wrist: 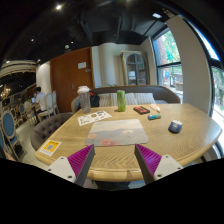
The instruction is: Arrange mouse
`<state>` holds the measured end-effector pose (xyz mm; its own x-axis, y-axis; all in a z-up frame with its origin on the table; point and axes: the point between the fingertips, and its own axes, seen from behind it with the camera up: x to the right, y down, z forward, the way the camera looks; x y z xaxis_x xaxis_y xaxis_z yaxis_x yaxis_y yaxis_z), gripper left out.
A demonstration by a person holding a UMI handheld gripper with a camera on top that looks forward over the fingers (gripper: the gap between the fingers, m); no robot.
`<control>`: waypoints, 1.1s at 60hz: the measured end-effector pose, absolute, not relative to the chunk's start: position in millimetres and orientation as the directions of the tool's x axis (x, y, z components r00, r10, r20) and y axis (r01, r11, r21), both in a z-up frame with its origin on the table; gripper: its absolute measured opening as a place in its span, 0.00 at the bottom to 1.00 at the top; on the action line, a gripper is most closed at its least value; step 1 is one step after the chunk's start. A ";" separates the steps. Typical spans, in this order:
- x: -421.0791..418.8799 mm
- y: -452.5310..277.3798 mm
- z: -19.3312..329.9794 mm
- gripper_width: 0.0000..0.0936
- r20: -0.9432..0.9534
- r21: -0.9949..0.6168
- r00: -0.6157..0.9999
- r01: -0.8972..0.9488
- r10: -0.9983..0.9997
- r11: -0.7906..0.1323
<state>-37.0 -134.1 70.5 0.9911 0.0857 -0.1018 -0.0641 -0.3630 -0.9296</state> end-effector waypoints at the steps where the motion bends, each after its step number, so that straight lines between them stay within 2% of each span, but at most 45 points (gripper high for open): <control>1: -36.4 -133.5 69.4 0.89 -0.102 -0.929 0.991 -0.063 0.088 -0.365; 13: 10.1 -109.0 55.9 0.88 -0.082 -0.915 0.997 -0.072 0.009 -0.397; 26: 118.9 -55.2 52.8 0.88 -0.018 -0.910 0.994 -0.059 -0.104 -0.410; 40: 233.0 -0.9 -1.2 0.87 0.008 -0.849 0.975 -0.111 -0.223 -0.517; 44: 242.8 11.0 -12.1 0.87 -0.002 -0.835 0.976 -0.122 -0.218 -0.537; 51: 240.7 29.0 -9.3 0.88 -0.105 -0.816 0.975 -0.198 -0.197 -0.543; 66: 249.5 69.0 -16.6 0.85 -0.025 -0.781 0.978 -0.149 -0.208 -0.607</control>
